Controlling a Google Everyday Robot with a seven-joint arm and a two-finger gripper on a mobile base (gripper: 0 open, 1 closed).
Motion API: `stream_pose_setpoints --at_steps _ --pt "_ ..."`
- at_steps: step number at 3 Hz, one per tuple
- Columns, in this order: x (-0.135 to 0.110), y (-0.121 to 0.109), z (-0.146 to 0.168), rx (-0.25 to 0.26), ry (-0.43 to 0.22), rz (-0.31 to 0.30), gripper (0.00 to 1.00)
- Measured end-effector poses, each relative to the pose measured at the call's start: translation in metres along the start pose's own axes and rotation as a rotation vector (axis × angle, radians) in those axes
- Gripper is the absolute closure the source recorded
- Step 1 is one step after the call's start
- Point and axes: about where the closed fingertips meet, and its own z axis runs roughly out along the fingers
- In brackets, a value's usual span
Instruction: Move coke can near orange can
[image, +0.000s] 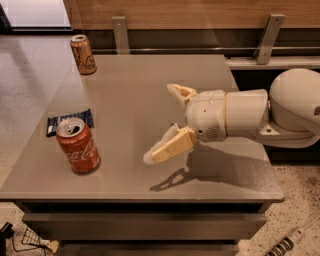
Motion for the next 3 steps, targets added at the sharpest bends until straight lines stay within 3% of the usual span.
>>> stream_pose_setpoints --at_steps 3 --pt "-0.012 0.041 0.083 -0.102 -0.119 0.02 0.0"
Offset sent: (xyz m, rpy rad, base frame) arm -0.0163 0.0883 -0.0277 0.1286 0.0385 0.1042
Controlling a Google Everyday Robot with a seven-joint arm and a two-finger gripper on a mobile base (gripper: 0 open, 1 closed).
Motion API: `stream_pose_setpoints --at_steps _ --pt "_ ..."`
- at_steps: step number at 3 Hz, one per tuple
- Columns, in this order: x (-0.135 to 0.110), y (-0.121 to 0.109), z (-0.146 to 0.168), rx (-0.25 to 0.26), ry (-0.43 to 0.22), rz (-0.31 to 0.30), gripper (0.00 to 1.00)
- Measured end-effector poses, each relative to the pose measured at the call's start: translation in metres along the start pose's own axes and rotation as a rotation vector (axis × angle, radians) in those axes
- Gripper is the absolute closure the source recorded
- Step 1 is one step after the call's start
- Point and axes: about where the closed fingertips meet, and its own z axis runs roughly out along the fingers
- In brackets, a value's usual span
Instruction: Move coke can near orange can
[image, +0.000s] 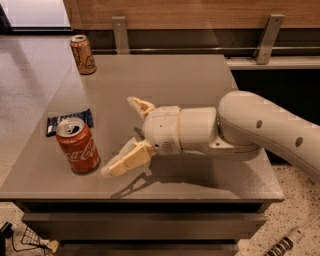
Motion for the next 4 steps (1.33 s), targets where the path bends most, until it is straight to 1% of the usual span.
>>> stream_pose_setpoints --at_steps 1,2,3,4 --pt "-0.003 0.007 0.025 -0.031 -0.038 0.003 0.0" --pt "-0.002 0.01 0.041 -0.055 -0.08 0.007 0.0" --pt "-0.007 0.017 0.056 -0.088 -0.11 -0.002 0.0" --pt "-0.014 0.023 0.069 -0.12 -0.131 -0.021 0.13"
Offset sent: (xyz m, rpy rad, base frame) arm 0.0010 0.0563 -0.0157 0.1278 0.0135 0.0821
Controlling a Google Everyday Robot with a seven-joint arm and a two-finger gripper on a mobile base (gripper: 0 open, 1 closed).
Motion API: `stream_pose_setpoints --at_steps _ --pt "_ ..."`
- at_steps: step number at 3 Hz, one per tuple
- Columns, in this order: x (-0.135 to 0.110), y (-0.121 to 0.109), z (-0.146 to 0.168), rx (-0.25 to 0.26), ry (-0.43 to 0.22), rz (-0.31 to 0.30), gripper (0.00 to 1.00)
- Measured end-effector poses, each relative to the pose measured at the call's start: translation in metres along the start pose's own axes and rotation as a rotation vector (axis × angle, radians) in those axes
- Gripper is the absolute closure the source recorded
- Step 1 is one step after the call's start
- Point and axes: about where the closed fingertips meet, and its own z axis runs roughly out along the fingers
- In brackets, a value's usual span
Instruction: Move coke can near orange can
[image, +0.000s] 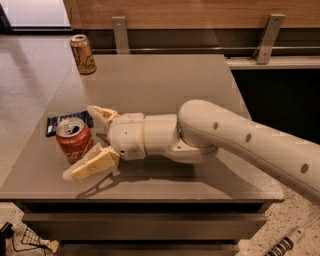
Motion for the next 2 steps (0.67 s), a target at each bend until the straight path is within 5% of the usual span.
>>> stream_pose_setpoints --at_steps 2 --pt "-0.002 0.0026 0.003 -0.007 0.0 -0.004 0.59"
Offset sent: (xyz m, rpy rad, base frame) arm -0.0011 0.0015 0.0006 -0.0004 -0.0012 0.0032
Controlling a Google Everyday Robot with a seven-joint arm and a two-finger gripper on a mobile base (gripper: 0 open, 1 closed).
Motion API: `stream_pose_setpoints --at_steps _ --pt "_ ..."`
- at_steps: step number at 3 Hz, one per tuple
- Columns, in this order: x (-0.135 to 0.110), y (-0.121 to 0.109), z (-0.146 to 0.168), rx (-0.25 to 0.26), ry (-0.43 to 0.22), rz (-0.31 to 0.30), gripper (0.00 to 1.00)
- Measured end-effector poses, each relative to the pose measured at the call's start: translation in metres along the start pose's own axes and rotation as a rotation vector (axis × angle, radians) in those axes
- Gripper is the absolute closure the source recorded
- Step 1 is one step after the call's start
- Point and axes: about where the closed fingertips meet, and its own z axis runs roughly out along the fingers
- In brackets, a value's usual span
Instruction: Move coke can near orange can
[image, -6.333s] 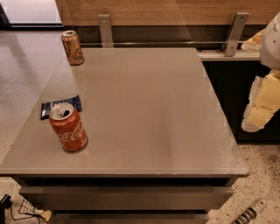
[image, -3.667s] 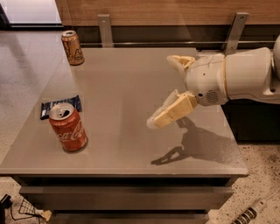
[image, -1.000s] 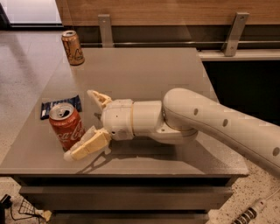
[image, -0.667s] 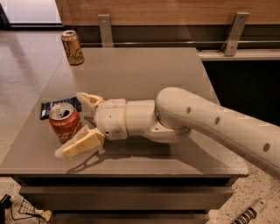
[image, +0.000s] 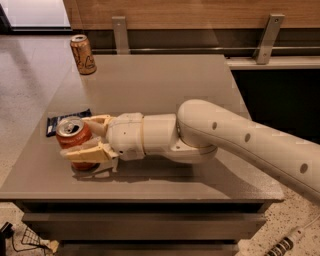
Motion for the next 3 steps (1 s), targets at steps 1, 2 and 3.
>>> stream_pose_setpoints --at_steps 1,2,3 --pt "-0.0011 0.0013 0.0015 -0.004 0.0 -0.002 0.82" --pt "-0.0022 0.0027 0.0031 -0.007 0.0 -0.004 1.0" --pt "-0.0023 0.0028 0.0032 -0.007 0.0 -0.004 1.0"
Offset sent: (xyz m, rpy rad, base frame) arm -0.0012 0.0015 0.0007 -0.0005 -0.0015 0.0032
